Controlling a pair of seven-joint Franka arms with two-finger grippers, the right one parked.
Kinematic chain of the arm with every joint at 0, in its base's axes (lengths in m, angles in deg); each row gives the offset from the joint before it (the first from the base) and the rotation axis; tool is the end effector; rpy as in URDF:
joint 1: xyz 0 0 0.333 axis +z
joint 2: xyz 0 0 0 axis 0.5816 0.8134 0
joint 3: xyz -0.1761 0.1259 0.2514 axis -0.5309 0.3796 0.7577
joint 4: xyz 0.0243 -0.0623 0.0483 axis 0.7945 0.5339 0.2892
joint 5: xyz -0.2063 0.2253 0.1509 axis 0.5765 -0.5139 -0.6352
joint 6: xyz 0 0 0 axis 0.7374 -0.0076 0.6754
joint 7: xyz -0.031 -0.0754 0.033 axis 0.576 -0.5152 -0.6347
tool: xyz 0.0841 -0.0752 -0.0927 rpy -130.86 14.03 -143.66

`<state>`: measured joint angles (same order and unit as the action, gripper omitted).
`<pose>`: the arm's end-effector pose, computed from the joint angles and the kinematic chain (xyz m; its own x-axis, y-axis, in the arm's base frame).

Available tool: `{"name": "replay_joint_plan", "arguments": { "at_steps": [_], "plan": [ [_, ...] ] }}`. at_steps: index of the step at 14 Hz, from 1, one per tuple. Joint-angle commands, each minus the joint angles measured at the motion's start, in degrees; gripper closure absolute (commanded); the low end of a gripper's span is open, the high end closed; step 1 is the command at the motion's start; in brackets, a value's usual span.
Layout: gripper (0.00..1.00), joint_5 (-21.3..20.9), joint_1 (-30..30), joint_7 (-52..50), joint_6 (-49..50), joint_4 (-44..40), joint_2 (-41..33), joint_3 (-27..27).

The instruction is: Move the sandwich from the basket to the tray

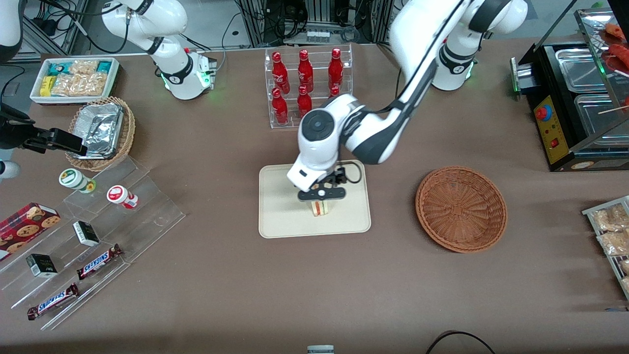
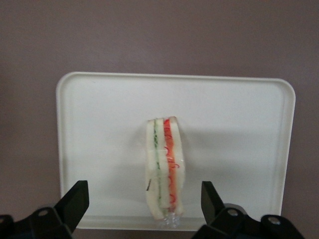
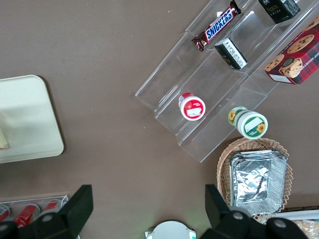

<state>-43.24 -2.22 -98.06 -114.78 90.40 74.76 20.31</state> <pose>0.5060 -0.4559 0.3620 0.9938 0.1088 0.0227 0.1086 -0.9940 0.0127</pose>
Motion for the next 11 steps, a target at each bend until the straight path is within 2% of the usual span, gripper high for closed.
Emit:
{"name": "replay_joint_plan", "arguments": {
  "at_steps": [1, 4, 7, 11],
  "plan": [
    [0.01, 0.29, 5.51, -0.19, 9.19, 2.09, -8.78, -0.16],
    [0.01, -0.23, 12.01, 0.59, 16.85, 2.26, -14.93, -0.16],
    [0.01, -0.24, 18.25, 12.08, 21.78, 4.8, -20.03, -0.16],
    [0.01, -0.24, 26.34, 26.58, 22.5, 12.44, -28.99, -0.16]
  ]
}}
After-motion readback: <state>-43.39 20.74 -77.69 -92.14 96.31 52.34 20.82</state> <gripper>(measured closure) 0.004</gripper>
